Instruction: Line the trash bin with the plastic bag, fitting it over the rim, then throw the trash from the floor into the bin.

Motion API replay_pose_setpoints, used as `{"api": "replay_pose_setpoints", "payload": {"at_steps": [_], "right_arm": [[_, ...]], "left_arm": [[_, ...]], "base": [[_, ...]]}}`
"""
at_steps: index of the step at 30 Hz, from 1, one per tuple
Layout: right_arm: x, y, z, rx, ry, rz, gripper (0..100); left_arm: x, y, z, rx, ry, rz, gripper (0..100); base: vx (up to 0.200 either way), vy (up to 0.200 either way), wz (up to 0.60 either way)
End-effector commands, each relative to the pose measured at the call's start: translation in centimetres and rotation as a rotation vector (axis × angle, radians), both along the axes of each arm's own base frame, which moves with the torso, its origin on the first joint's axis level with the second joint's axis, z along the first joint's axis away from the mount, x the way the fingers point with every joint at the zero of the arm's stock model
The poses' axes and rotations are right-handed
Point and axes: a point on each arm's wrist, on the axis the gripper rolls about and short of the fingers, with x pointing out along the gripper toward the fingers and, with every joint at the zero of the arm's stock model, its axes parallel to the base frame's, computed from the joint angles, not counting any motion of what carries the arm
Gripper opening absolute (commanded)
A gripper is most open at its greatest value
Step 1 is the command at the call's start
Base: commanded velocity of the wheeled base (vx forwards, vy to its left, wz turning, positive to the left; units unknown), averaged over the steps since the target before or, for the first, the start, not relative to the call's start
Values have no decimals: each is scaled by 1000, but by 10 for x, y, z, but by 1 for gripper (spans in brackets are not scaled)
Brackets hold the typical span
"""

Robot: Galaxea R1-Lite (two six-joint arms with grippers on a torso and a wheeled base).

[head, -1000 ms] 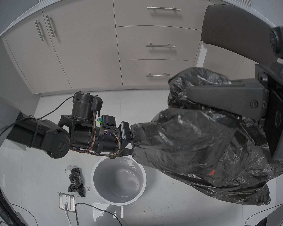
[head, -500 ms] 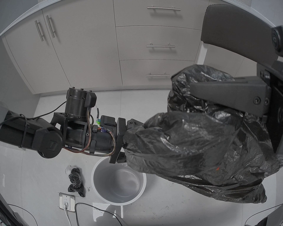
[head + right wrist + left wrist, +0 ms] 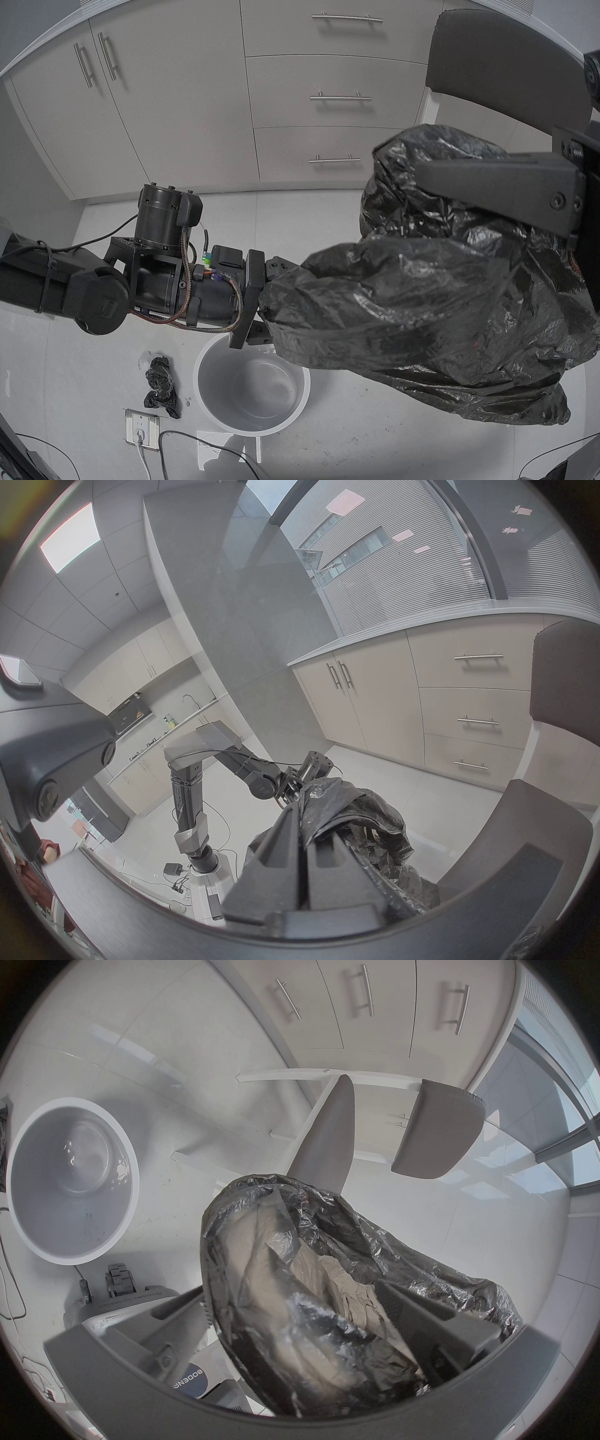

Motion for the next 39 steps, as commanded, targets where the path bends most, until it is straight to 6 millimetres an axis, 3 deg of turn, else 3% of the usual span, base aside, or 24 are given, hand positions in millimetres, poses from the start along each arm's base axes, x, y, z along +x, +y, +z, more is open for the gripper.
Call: {"api": "replay_pose_setpoints", "payload": {"at_steps": [1,12,16,20,22,23,28,36,39], "right_arm": [[-1,-1,1,4,-2,1,0],[-2,-4,-2,-3,2,-1,0],[-2,-3,-8,-23,13,2,0],[-2,1,-24,-61,36,14,0],[-3,8,-31,-52,30,28,0],[-3,9,-32,-50,30,29,0],[0,34,-37,30,-22,9,0],[-3,51,-39,61,-22,9,0],[4,69,-47,137,10,-32,0]], "left_arm": [[0,-1,0,-1,-1,-1,0],[-3,2,2,2,-22,4,0],[-18,10,13,8,-71,34,0],[-53,23,18,84,-263,42,0],[-78,38,17,127,-352,35,0],[-79,39,17,129,-355,35,0],[-126,75,31,167,-460,100,0],[-165,114,50,175,-509,210,0],[-178,127,52,183,-526,272,0]], "base": [[0,0,0],[0,0,0],[0,0,0],[0,0,0],[0,0,0],[0,0,0],[0,0,0],[0,0,0],[0,0,0]]}}
